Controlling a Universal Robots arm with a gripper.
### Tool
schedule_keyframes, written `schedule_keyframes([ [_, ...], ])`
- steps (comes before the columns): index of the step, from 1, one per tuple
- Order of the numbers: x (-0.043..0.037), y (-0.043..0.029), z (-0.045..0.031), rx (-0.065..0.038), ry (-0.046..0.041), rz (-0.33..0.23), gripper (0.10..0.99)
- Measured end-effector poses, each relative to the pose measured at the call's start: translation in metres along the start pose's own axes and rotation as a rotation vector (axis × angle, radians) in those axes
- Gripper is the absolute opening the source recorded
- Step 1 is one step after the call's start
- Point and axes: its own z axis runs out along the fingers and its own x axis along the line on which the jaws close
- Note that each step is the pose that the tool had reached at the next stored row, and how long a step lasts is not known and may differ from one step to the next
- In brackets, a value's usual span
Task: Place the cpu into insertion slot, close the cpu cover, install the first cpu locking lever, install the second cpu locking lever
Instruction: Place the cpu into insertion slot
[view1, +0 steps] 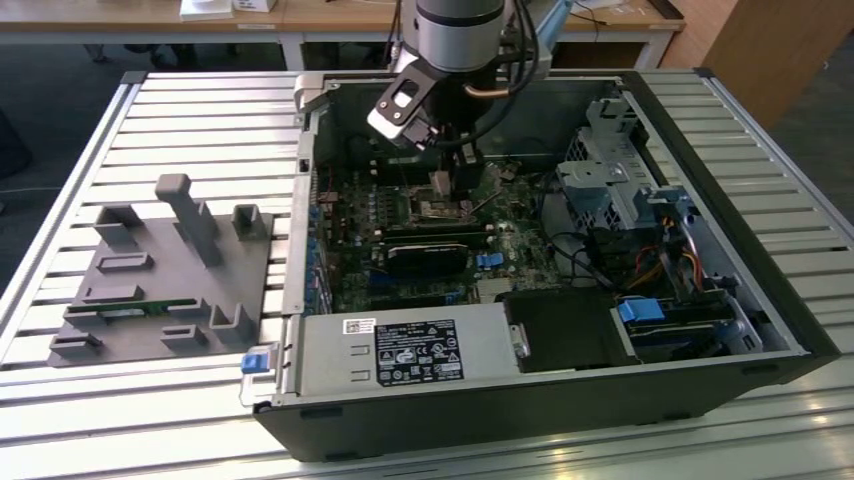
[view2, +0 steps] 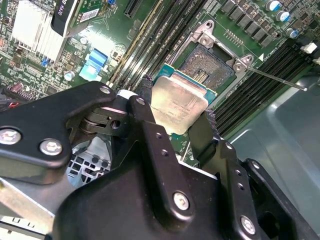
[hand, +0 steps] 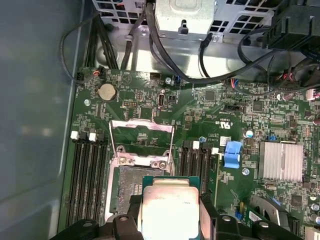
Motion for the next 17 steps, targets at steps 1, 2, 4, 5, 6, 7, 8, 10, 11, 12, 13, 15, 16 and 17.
schedule_keyframes([
  [1,0.0000,0.0000,0.0001,0.000,-0.0002,0.000,0.537],
  [2,0.0000,0.0000,0.0003,0.000,-0.0001,0.000,0.537],
  [4,0.0000,0.0000,0.0006,0.000,-0.0002,0.000,0.537],
  [5,0.0000,-0.0001,0.0009,0.000,-0.0001,0.000,0.537],
  [6,0.0000,-0.0001,0.0013,0.000,0.0001,0.000,0.537],
  [7,0.0000,-0.0001,0.0017,0.000,-0.0002,0.000,0.537],
  [8,0.0000,-0.0001,0.0019,0.000,-0.0013,0.000,0.537],
  [10,0.0000,-0.0002,0.0026,0.000,-0.0025,0.000,0.537],
  [11,-0.0001,-0.0002,0.0030,0.000,-0.0024,0.000,0.537],
  [12,-0.0001,-0.0003,0.0034,0.000,-0.0025,0.000,0.537],
  [13,-0.0001,-0.0003,0.0036,0.001,-0.0026,0.000,0.537],
  [15,-0.0001,-0.0004,0.0043,0.001,-0.0026,0.000,0.537],
  [16,-0.0001,-0.0005,0.0046,0.000,-0.0026,0.001,0.537],
  [17,0.0000,-0.0007,0.0049,0.000,-0.0029,0.004,0.537],
])
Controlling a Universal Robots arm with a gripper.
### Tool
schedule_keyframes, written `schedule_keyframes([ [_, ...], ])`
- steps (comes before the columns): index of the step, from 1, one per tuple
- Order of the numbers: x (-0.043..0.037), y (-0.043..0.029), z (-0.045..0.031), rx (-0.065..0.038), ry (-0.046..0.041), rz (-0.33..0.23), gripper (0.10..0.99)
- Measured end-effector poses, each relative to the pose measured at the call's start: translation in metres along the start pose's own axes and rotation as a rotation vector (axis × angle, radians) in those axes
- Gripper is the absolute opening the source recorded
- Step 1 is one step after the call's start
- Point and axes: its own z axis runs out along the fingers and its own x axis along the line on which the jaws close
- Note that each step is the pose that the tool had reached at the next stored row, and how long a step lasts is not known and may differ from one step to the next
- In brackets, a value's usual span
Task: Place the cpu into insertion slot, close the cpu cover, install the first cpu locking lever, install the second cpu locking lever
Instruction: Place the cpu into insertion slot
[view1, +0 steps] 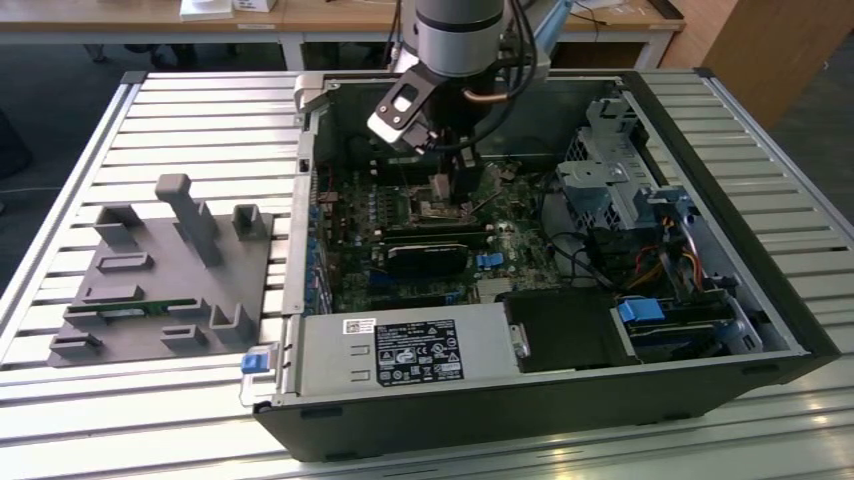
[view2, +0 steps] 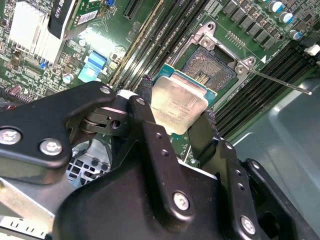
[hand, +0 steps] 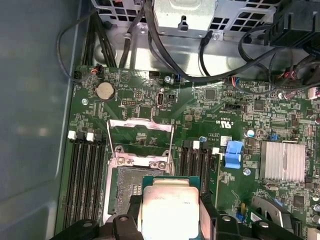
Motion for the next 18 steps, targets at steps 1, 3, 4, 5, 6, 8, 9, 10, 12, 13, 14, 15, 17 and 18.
schedule_keyframes([
  [1,0.0000,-0.0001,0.0003,0.000,-0.0003,0.004,0.537],
  [3,0.0001,-0.0003,0.0015,0.000,-0.0010,0.012,0.537],
  [4,0.0003,-0.0004,0.0024,0.000,-0.0012,0.016,0.537],
  [5,0.0006,-0.0005,0.0033,0.000,-0.0015,0.018,0.537],
  [6,0.0015,-0.0005,0.0042,0.000,-0.0017,0.019,0.537],
  [8,0.0034,-0.0005,0.0057,0.000,-0.0016,0.019,0.537],
  [9,0.0040,-0.0005,0.0063,0.000,-0.0015,0.019,0.537],
  [10,0.0042,-0.0005,0.0070,0.000,-0.0013,0.019,0.537],
  [12,0.0044,-0.0006,0.0080,0.000,-0.0015,0.019,0.537],
  [13,0.0045,-0.0006,0.0085,0.000,-0.0016,0.020,0.537],
  [14,0.0045,-0.0007,0.0090,0.000,-0.0016,0.020,0.537],
  [15,0.0045,-0.0007,0.0095,0.000,-0.0017,0.020,0.537],
  [17,0.0046,-0.0008,0.0103,0.000,-0.0017,0.021,0.537],
  [18,0.0047,-0.0008,0.0107,0.000,-0.0017,0.021,0.537],
])
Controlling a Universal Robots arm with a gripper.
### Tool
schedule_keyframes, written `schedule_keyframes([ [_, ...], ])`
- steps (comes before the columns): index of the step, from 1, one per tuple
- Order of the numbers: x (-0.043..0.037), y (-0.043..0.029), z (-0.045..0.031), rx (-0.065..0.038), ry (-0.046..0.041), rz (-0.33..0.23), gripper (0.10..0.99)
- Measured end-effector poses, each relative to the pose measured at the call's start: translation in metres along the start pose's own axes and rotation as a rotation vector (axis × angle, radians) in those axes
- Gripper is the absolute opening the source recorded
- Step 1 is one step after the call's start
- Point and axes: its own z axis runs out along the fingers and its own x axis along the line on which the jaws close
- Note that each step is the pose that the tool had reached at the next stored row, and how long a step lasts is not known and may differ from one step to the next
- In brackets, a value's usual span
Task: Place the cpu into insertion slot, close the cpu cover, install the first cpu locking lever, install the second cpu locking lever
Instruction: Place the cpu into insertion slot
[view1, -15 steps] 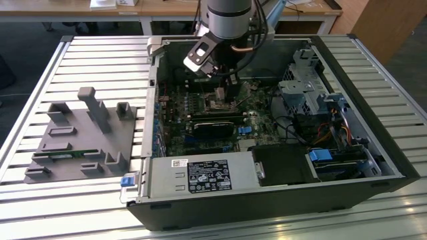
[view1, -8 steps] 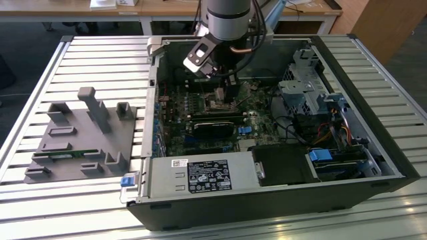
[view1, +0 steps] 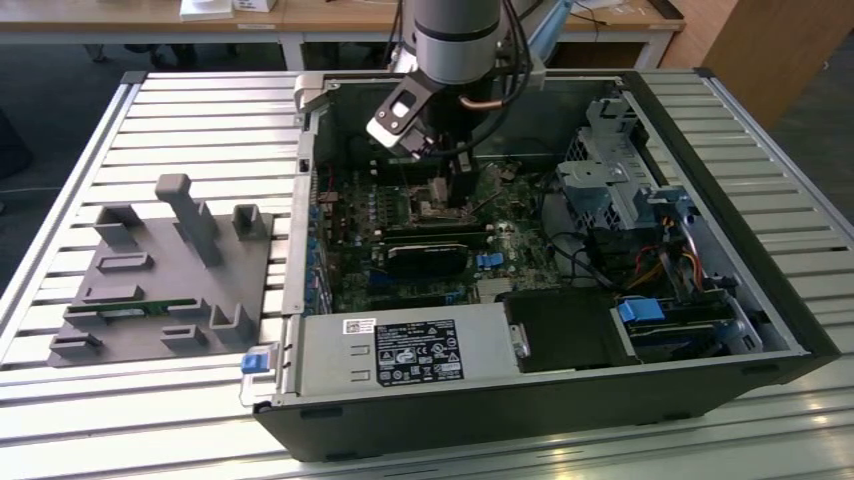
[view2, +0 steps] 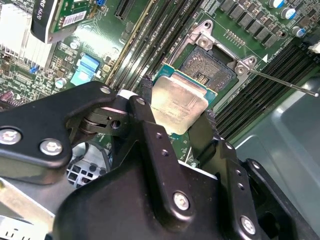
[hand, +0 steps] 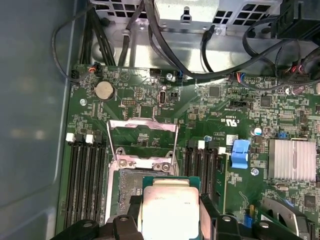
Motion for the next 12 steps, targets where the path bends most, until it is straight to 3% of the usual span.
schedule_keyframes([
  [12,0.0005,-0.0004,0.0054,0.000,0.0001,0.000,0.537],
])
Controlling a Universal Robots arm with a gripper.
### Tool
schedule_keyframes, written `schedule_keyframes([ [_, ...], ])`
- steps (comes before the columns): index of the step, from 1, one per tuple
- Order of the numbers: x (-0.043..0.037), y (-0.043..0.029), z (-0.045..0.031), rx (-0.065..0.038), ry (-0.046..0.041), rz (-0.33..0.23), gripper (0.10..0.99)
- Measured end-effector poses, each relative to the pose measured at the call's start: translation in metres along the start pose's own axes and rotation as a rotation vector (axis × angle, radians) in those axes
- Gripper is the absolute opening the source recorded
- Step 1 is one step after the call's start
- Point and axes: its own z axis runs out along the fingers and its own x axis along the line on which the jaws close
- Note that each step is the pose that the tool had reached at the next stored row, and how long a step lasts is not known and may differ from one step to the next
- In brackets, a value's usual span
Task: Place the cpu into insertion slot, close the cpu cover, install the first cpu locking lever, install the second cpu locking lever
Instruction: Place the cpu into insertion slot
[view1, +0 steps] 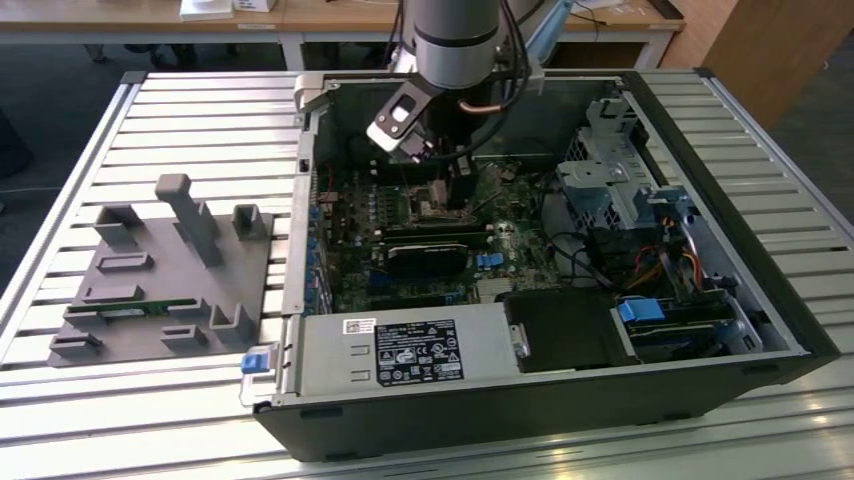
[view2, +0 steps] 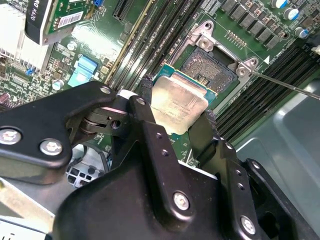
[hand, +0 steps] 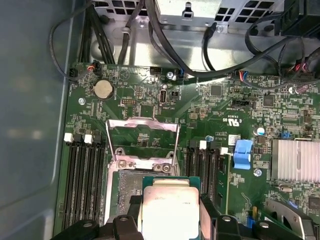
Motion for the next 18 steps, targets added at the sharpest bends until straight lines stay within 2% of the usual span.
schedule_keyframes([
  [8,0.0009,-0.0009,0.0061,0.000,-0.0003,0.002,0.537],
  [18,0.0096,-0.0013,0.0140,0.000,-0.0016,0.017,0.537],
])
